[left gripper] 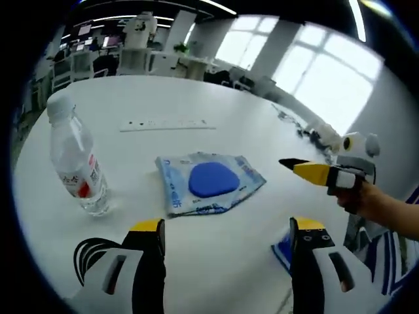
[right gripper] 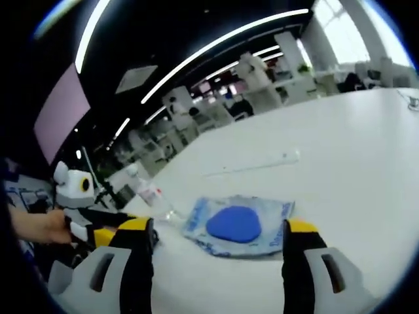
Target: Arrange the tabletop items into an orderly group along one side of the table until the central work area is clear of visible clutter.
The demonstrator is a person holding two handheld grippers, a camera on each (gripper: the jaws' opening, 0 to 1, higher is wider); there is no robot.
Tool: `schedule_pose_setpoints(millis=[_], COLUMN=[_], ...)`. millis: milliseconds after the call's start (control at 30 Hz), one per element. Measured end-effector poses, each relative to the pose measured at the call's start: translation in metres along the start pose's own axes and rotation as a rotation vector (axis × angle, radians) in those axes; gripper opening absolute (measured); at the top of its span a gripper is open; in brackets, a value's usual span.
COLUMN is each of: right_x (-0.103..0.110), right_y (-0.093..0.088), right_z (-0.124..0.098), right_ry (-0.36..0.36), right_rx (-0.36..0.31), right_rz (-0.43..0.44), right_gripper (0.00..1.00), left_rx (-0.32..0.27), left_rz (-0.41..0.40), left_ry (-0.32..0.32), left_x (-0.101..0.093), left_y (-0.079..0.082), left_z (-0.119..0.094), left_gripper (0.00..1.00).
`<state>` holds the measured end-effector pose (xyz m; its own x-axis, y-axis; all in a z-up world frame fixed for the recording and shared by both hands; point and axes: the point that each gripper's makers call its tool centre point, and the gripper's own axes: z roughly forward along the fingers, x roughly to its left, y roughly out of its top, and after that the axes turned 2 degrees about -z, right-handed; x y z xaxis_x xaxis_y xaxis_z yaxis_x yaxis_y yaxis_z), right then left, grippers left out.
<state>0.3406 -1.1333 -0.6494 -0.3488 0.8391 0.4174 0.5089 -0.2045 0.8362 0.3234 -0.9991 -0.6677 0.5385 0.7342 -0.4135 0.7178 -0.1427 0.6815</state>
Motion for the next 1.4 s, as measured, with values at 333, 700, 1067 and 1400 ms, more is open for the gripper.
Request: schedule_pose_setpoints(millis=[333,700,1067,1400], right_x=[0.016,0.028,0.025,0.04], right_y=[0.005,-0.008,-0.013,-0.032], right_z=[-0.028,-0.069,-0.099,-0.108], right_ry=[0.034,0.041,0.023,0.057], right_rx=[-0.014,-0.002,-0.044,-0.011], right_rz=[-0.023,-0.001,0.083,0.094], right_gripper=[0.78,0.77,0.76,0.72], left_rx=[-0.013,-0.018,0.02,0.063], left_rz=[0.046,0.048,0.021,0.198], left_ry=[0.045,0.045,0.059,0.035], left_x=[-0.012,-0.027,-0.022,-0.035], left_y=[0.002,-0.019,-0.05,-0.06], left_z=[-0.025,-0.052,-0.069,-0.075], left_gripper=[0.76,0.76,0.76,0.76])
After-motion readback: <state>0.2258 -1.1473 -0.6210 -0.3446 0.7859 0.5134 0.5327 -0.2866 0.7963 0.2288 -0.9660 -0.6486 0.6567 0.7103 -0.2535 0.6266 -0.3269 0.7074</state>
